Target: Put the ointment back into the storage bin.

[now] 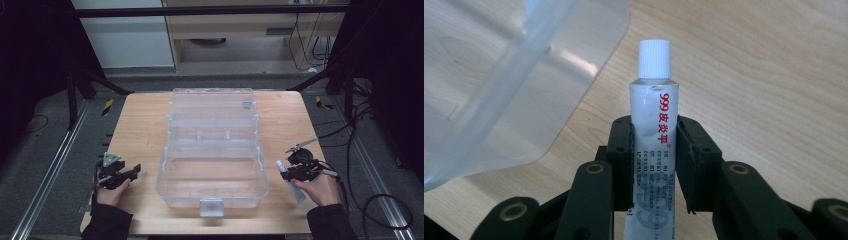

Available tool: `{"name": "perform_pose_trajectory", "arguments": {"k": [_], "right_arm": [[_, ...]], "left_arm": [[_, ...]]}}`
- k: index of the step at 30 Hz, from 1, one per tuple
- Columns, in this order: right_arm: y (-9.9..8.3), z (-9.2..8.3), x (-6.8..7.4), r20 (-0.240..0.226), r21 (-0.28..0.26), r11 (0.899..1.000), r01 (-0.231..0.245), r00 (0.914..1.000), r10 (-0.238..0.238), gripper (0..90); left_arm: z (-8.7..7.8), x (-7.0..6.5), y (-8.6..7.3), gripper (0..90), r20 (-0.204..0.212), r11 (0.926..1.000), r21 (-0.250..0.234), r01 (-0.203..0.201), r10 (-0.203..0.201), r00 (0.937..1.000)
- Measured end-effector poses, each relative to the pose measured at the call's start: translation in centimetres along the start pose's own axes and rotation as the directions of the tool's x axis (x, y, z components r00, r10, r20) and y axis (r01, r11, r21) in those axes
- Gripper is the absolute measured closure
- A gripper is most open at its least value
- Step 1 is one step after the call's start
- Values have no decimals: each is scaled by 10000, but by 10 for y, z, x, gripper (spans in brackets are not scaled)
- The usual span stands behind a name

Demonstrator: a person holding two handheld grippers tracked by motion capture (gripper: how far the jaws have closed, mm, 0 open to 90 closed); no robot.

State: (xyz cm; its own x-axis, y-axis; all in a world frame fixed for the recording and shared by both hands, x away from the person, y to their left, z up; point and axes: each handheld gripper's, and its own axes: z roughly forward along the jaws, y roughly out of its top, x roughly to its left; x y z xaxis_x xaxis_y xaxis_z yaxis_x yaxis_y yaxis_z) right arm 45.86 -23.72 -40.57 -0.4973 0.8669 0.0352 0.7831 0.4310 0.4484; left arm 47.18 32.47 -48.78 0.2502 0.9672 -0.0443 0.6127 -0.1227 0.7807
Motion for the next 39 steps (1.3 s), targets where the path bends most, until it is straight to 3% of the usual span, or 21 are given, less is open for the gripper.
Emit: {"name": "perform_pose_trajectory", "arguments": {"k": [11,19,22,23,24,26,29,30,32,34,36,38,39], "right_arm": [[16,-29,6,-363,-742,9945,736,9964,-765,701],[30,-52,15,-511,-1345,9745,1794,9809,-1876,702],[37,-60,21,-635,-1501,9611,2320,9678,-2436,702],[37,-60,21,-635,-1501,9611,2320,9678,-2436,702],[41,-63,25,-658,-1518,9511,2689,9574,-2812,702],[43,-64,27,-638,-1511,9479,2805,9541,-2925,701],[53,-70,35,-893,-1671,9265,3372,9307,-3548,702],[53,-70,35,-893,-1671,9265,3372,9307,-3548,702],[58,-73,40,-941,-1638,9179,3614,9205,-3792,701],[67,-75,48,-911,-1564,8994,4082,9008,-4247,701],[69,-76,51,-900,-1517,8968,4155,8978,-4312,701],[75,-77,57,-1001,-1543,8825,4444,8815,-4614,701],[77,-77,60,-1006,-1565,8786,4511,8777,-4685,701]], "left_arm": [[0,0,-1,326,71,10000,-12,-30,30,10000],[1,0,-1,326,78,10000,26,-61,60,10000],[1,-1,0,326,72,10000,21,-68,68,10000],[1,-1,0,326,72,10000,21,-68,68,10000],[1,-1,0,326,77,10000,21,-64,63,10000],[1,-1,-1,326,80,10000,30,-64,64,9999],[1,-1,0,326,91,10000,17,-65,65,9999],[1,0,0,326,96,10000,37,-66,65,9999],[1,-1,0,326,100,10000,31,-77,77,9999],[1,-1,0,326,95,10000,32,-72,72,9999],[1,0,0,326,102,10000,30,-68,68,9999],[1,0,0,326,101,10000,31,-72,72,9999],[1,0,0,326,105,10000,25,-65,65,9999]]}}
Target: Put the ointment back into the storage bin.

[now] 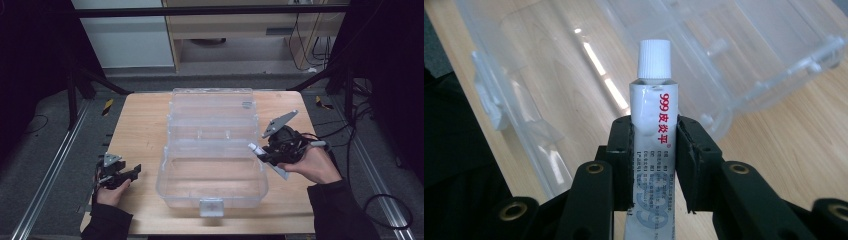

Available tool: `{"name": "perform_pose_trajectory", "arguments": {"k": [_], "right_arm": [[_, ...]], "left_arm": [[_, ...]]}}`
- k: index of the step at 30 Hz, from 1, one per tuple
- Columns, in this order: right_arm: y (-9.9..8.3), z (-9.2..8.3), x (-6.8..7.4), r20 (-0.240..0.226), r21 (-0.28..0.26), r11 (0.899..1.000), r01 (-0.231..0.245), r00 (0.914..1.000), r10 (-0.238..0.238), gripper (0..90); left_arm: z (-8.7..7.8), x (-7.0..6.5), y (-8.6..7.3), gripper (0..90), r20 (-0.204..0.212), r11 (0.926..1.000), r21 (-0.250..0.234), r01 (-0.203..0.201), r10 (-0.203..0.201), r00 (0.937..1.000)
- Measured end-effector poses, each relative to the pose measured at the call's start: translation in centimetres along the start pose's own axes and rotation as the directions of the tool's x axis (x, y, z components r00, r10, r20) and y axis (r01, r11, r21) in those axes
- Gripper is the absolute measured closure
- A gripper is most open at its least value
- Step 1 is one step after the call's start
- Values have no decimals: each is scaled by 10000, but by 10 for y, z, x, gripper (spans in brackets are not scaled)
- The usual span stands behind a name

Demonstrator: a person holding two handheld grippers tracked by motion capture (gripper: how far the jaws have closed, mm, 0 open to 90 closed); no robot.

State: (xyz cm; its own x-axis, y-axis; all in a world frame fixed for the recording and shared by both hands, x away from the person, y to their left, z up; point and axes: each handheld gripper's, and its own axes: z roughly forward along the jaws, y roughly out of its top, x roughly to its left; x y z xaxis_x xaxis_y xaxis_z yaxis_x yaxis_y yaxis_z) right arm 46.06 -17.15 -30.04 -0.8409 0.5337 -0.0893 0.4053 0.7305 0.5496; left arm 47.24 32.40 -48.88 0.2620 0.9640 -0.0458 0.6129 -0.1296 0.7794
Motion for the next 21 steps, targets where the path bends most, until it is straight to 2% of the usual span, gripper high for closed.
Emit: {"name": "perform_pose_trajectory", "arguments": {"k": [1,3,6,10,12,16,18,19,21], "right_arm": [[8,2,4,-135,-2,9995,324,9994,-324,701],[10,3,6,-182,16,9991,419,9990,-418,701],[22,11,12,-432,150,9952,970,9944,-963,702],[34,23,20,-777,298,9889,1458,9866,-1431,701],[36,26,21,-876,331,9872,1558,9844,-1524,701],[43,42,28,-1168,606,9784,1976,9749,-1896,701],[44,45,28,-1219,678,9768,2031,9734,-1939,701],[44,53,30,-1338,790,9716,2232,9682,-2116,701],[44,55,31,-1363,826,9688,2336,9657,-2212,701]], "left_arm": [[0,0,0,326,2,10000,-1,6,-6,10000],[0,0,0,326,0,10000,-2,5,-5,10000],[0,0,0,326,10,10000,-3,8,-8,10000],[0,0,0,326,15,10000,-8,15,-15,10000],[0,1,0,326,23,10000,-9,22,-22,10000],[0,1,0,327,25,10000,-18,25,-25,10000],[0,0,0,327,31,10000,-15,18,-17,10000],[0,0,0,327,35,10000,-20,20,-20,10000],[0,1,0,327,31,10000,-15,27,-27,10000]]}}
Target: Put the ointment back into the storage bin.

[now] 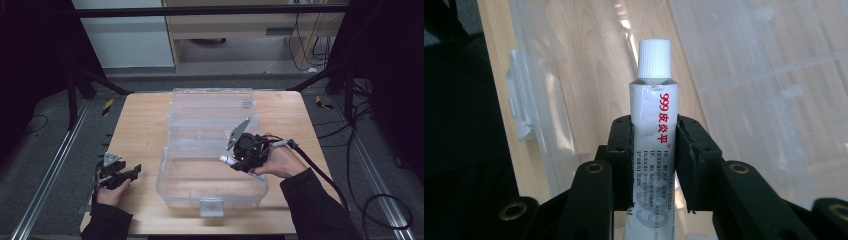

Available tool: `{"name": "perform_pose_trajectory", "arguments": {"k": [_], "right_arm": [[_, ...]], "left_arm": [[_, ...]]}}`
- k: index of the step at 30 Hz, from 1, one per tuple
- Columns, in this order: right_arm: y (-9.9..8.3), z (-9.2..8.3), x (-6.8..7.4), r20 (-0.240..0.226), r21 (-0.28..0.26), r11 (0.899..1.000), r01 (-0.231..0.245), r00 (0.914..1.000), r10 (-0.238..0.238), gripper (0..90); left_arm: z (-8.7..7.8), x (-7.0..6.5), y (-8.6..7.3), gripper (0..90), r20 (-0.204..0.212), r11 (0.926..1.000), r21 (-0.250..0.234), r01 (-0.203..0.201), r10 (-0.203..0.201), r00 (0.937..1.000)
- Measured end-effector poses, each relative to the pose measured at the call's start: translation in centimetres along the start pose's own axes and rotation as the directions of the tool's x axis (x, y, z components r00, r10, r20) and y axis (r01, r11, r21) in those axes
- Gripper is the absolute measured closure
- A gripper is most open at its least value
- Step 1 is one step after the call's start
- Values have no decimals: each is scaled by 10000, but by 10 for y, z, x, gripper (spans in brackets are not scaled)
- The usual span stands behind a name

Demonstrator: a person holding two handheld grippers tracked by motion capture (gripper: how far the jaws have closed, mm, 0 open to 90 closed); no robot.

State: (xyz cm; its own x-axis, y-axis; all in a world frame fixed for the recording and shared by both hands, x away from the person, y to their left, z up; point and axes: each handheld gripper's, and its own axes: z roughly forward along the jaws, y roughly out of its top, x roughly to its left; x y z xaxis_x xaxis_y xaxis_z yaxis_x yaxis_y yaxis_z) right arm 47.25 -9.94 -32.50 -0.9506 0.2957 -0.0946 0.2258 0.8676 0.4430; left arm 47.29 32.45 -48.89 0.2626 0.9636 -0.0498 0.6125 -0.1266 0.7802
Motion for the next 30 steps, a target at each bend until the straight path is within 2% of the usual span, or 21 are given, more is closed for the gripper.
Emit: {"name": "perform_pose_trajectory", "arguments": {"k": [4,6,15,18,22,30], "right_arm": [[3,16,4,-328,448,9983,365,9988,-351,701],[3,18,4,-381,509,9975,482,9982,-463,701],[0,47,8,-837,1237,9885,869,9935,-769,700],[-2,52,9,-891,1364,9868,875,9931,-757,701],[-6,61,10,-1037,1529,9808,1211,9889,-1059,701],[-11,74,11,-1220,1727,9747,1418,9850,-1217,700]], "left_arm": [[0,0,0,327,2,10000,-5,14,-14,10000],[0,0,0,327,2,10000,-8,12,-12,10000],[0,0,0,327,4,10000,-14,18,-18,10000],[0,0,0,327,-1,10000,-15,12,-12,10000],[0,0,0,327,3,10000,-17,20,-20,10000],[0,1,0,327,-12,10000,-19,20,-20,10000]]}}
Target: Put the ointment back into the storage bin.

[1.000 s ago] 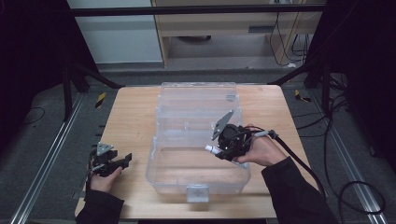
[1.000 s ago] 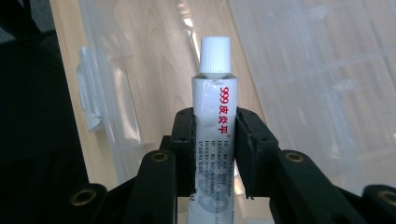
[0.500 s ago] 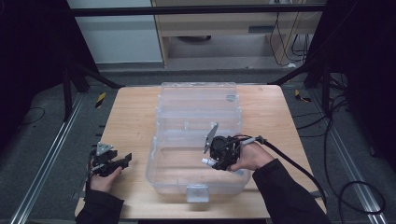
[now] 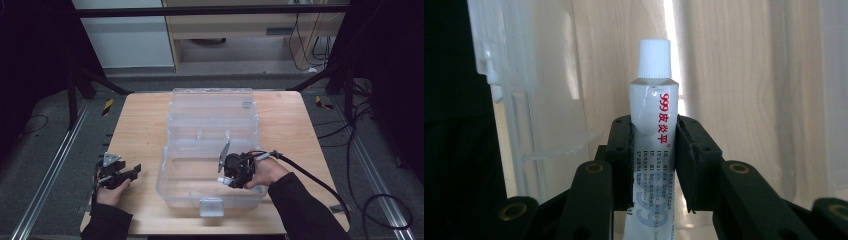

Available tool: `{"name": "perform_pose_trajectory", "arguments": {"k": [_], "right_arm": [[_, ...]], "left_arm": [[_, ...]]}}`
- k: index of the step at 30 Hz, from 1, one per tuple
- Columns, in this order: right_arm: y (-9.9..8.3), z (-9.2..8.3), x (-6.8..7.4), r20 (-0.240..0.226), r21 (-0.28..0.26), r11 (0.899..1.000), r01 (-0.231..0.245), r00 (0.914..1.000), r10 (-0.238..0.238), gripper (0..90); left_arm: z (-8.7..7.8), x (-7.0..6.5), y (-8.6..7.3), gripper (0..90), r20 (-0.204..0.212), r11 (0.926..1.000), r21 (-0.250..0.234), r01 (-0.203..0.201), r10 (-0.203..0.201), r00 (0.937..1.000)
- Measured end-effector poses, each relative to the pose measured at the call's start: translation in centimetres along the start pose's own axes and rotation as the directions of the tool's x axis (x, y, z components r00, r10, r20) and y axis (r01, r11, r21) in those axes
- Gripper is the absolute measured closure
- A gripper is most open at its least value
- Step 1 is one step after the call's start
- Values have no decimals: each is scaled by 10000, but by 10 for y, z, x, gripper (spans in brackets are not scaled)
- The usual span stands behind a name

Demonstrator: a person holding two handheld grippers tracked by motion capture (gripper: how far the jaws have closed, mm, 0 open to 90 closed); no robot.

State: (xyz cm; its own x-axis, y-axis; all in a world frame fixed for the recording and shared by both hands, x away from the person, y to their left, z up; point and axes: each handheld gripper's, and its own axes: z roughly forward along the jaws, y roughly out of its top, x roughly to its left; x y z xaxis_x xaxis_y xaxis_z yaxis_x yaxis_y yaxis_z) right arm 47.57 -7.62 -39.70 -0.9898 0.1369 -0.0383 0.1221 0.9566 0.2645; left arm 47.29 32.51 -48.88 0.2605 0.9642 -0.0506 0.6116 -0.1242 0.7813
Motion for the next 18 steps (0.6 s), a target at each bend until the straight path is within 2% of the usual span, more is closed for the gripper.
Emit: {"name": "perform_pose_trajectory", "arguments": {"k": [10,18], "right_arm": [[-2,18,-1,-225,259,9996,126,9997,-120,700],[-2,26,-1,-234,481,9987,155,9996,-144,700]], "left_arm": [[0,0,0,327,-11,10000,0,-10,10,10000],[0,0,0,327,-8,10000,7,-11,11,10000]]}}
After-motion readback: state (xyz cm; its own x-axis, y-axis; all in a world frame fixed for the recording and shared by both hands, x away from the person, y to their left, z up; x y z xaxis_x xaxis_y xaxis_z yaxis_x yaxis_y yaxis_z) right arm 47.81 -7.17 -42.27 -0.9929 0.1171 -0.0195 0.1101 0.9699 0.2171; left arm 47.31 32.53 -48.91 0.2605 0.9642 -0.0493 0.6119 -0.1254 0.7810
